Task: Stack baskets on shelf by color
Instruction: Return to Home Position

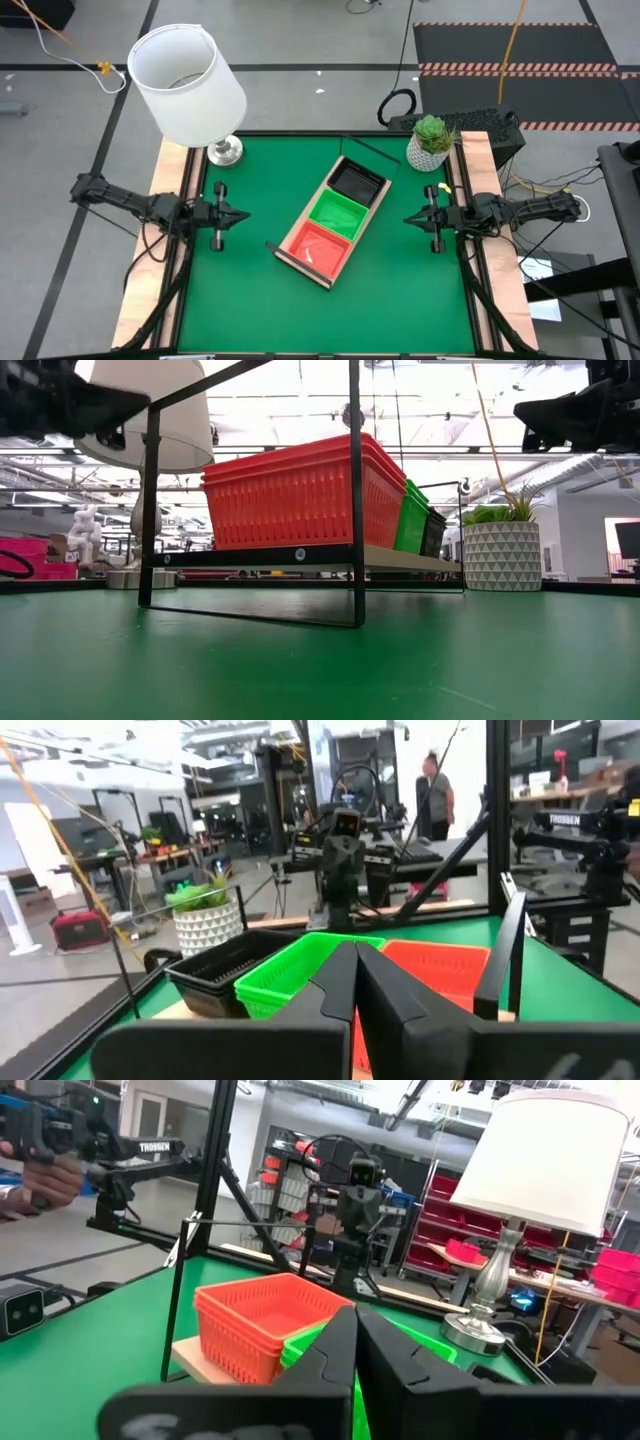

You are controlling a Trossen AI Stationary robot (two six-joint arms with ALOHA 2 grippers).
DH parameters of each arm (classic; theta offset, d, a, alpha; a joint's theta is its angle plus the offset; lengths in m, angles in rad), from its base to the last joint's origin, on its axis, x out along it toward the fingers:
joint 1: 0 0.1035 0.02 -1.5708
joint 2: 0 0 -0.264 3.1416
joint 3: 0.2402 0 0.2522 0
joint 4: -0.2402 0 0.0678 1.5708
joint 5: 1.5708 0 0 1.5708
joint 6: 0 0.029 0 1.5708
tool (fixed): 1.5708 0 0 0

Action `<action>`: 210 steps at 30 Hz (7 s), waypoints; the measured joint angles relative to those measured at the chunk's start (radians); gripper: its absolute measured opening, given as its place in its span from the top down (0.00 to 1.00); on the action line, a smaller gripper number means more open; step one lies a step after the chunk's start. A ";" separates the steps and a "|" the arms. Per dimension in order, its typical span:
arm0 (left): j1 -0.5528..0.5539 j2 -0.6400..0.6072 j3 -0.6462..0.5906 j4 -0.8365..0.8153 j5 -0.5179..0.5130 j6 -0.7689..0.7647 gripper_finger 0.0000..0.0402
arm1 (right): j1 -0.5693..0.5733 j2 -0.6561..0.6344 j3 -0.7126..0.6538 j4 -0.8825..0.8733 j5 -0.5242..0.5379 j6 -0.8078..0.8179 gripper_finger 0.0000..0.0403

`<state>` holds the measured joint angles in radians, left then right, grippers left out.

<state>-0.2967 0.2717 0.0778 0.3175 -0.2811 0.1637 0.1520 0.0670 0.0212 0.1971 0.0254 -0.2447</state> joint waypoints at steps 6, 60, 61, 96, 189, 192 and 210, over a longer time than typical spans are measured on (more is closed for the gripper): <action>0.027 -0.110 -0.068 -0.059 -0.004 -0.003 0.99 | 0.000 -0.002 0.000 -0.001 0.002 0.005 1.00; 0.182 -0.269 -0.068 -0.278 0.195 0.036 0.98 | 0.000 -0.062 0.001 -0.153 0.051 -0.004 1.00; 0.189 -0.269 -0.068 -0.279 0.215 0.035 0.98 | 0.000 -0.062 0.001 -0.153 0.051 -0.004 1.00; 0.234 -0.246 -0.067 -0.305 0.255 0.061 0.91 | 0.000 -0.062 0.001 -0.153 0.051 -0.004 1.00; 0.233 -0.246 -0.067 -0.306 0.254 0.061 0.91 | 0.000 -0.061 0.001 -0.153 0.051 -0.005 1.00; 0.233 -0.246 -0.067 -0.306 0.254 0.061 0.91 | 0.000 -0.061 0.001 -0.153 0.051 -0.004 1.00; 0.233 -0.246 -0.067 -0.306 0.254 0.061 0.91 | 0.000 -0.061 0.001 -0.153 0.051 -0.004 1.00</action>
<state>-0.0634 0.0261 0.0109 0.0116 -0.0269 0.2245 0.1521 0.0059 0.0227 0.0440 0.0769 -0.2489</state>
